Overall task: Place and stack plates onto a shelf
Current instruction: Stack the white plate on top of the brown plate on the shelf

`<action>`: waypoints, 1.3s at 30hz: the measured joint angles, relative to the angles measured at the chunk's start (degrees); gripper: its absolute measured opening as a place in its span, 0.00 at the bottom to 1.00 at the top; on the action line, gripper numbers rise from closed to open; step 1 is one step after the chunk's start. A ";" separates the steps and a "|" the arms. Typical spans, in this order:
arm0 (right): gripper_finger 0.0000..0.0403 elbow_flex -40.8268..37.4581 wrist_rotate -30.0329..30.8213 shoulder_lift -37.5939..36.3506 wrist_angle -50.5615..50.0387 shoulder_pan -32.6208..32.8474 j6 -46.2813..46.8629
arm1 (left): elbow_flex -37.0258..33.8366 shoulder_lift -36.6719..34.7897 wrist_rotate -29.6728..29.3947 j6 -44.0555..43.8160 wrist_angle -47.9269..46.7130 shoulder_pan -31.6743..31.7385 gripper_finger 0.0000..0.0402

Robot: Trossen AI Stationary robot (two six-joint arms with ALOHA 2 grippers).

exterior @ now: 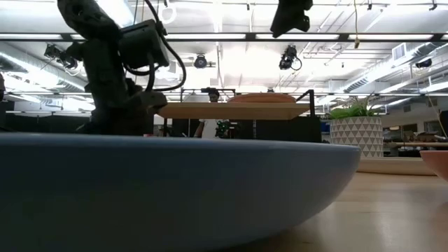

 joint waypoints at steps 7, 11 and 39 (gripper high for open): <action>0.27 0.00 -0.02 0.00 0.98 0.11 -0.20 | -0.08 -0.07 1.94 -1.68 1.61 -0.09 0.04; 0.27 0.00 -0.02 -0.04 0.67 0.11 -0.20 | 0.26 -3.20 3.47 -2.66 2.14 0.09 0.04; 0.23 0.00 6.46 -10.61 -1.15 -4.91 1.86 | 59.53 8.31 17.65 33.17 -38.76 24.74 0.04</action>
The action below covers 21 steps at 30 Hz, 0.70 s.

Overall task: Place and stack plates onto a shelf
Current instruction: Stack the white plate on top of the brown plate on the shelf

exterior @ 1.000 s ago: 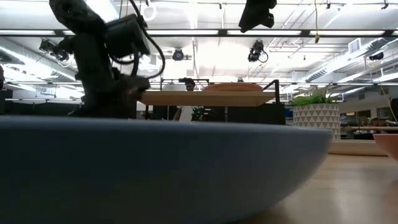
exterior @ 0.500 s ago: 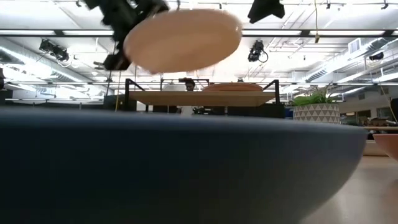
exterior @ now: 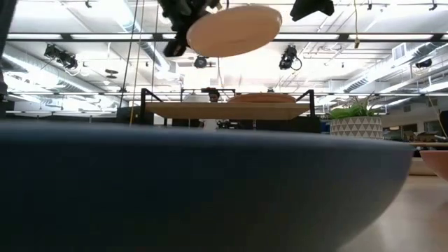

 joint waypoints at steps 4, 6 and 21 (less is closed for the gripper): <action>0.23 0.00 -0.01 -0.60 -0.03 -0.25 0.03 | 6.66 4.49 2.86 3.31 -2.04 4.05 0.04; 0.23 0.00 0.16 -0.71 -0.10 -0.25 0.06 | 8.93 6.34 4.58 3.66 -2.01 5.78 0.04; 0.23 0.00 1.04 -1.58 0.47 -0.18 -0.50 | 16.15 16.41 -5.04 1.76 13.16 10.15 0.04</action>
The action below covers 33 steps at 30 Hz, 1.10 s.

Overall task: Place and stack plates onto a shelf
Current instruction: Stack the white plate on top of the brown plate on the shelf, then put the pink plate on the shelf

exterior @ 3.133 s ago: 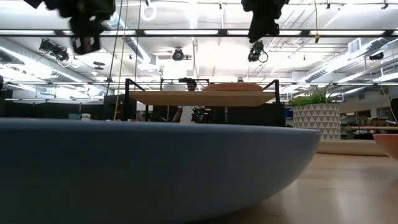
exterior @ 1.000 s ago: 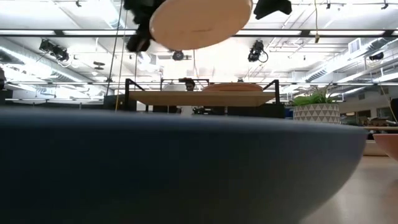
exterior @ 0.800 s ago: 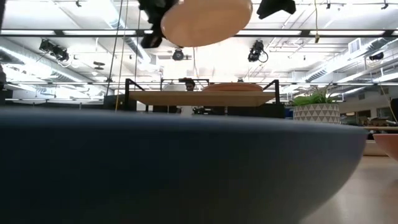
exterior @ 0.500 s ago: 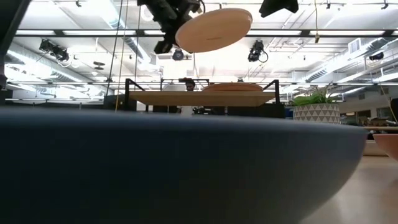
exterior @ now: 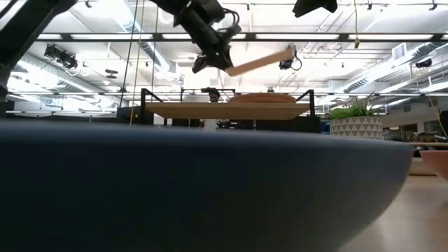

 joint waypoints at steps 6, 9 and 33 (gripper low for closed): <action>0.23 0.00 -0.02 -0.10 0.08 0.00 -0.97 | 0.00 3.40 -2.43 -0.31 1.26 0.46 0.04; 0.23 0.00 -0.02 -0.11 0.09 0.00 -1.48 | 0.00 4.63 -2.43 -0.41 0.58 0.60 0.04; 0.23 0.00 1.56 -0.44 0.15 0.00 -2.45 | -3.79 -8.53 -13.10 31.18 -1.71 -12.69 0.37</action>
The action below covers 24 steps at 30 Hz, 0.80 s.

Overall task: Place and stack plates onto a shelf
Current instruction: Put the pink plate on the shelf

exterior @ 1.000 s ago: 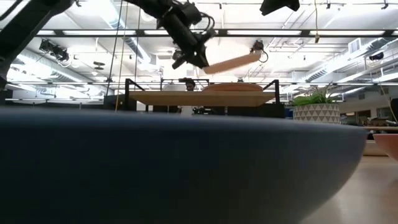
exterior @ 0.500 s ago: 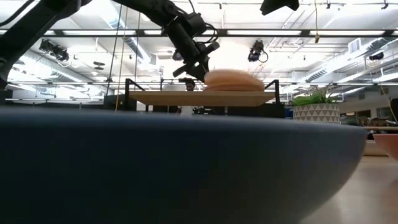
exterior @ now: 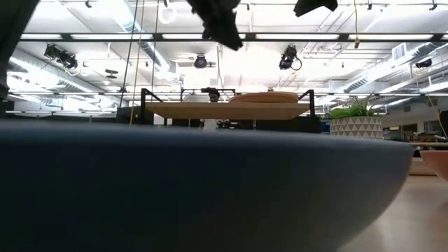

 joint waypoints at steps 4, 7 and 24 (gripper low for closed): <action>0.23 0.00 1.61 -0.02 0.25 0.00 -0.64 | -10.18 -5.75 -0.39 1.46 5.35 -5.14 0.35; 0.23 0.00 0.63 -0.02 1.79 0.02 -1.72 | -20.46 -10.72 -0.45 -0.32 12.26 -8.76 0.35; 0.23 0.07 -0.33 3.35 5.00 1.73 -1.60 | -55.26 -38.29 -0.70 -26.74 4.75 -21.02 0.35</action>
